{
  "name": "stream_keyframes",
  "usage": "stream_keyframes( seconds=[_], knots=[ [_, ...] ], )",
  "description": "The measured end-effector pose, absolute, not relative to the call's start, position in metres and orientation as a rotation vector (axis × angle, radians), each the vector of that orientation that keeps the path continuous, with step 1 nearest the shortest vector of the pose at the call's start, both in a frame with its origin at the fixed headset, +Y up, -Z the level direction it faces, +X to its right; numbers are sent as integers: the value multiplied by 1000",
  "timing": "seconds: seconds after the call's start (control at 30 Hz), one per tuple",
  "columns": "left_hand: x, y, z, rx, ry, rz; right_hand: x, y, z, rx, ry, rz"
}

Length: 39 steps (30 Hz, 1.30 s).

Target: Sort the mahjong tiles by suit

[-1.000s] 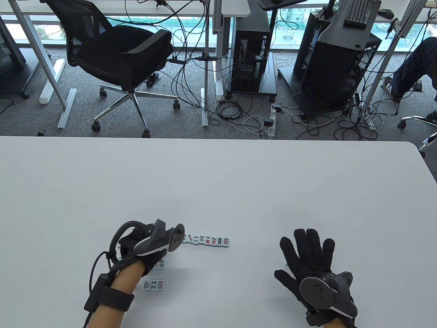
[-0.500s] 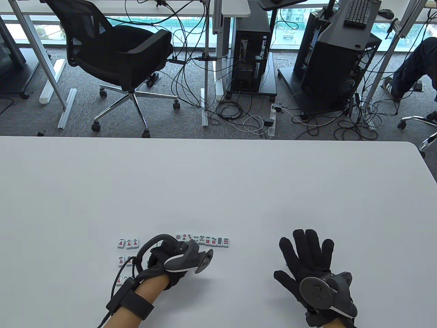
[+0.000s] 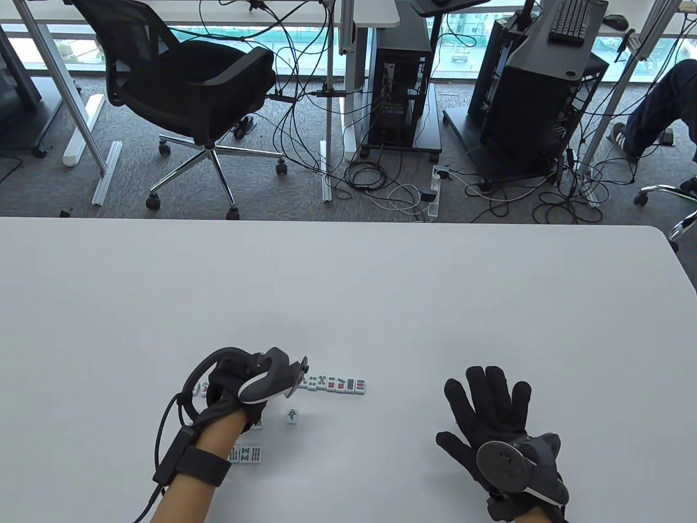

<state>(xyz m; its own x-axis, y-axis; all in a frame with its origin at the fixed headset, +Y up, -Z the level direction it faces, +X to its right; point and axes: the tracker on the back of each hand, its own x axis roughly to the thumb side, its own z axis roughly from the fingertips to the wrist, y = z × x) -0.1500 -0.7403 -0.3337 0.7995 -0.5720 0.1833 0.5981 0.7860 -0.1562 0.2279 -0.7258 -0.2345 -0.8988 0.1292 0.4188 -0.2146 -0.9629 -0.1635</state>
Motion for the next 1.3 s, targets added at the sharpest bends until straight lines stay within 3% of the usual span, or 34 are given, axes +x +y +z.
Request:
stream_keyframes(
  seconds=[0.1, 0.27, 0.47, 0.67, 0.87, 1.03, 1.3],
  knots=[
    [-152, -747, -333, -241, -138, -684, 228, -726, -235, 609, -308, 2881],
    [-155, -751, -332, -329, -141, -563, 229, -727, -236, 603, -289, 2885],
    [-158, -753, -336, -327, -146, -513, 229, -727, -236, 597, -287, 2894],
    [-162, -728, -333, -246, -97, -540, 229, -727, -237, 601, -280, 2890],
    [-121, -705, -312, -193, -252, -364, 229, -727, -237, 602, -265, 2894],
    [-81, -720, -298, -200, -371, -392, 229, -728, -237, 595, -253, 2898],
    [-64, -742, -302, -208, -391, -555, 229, -728, -237, 592, -238, 2900]
  ],
)
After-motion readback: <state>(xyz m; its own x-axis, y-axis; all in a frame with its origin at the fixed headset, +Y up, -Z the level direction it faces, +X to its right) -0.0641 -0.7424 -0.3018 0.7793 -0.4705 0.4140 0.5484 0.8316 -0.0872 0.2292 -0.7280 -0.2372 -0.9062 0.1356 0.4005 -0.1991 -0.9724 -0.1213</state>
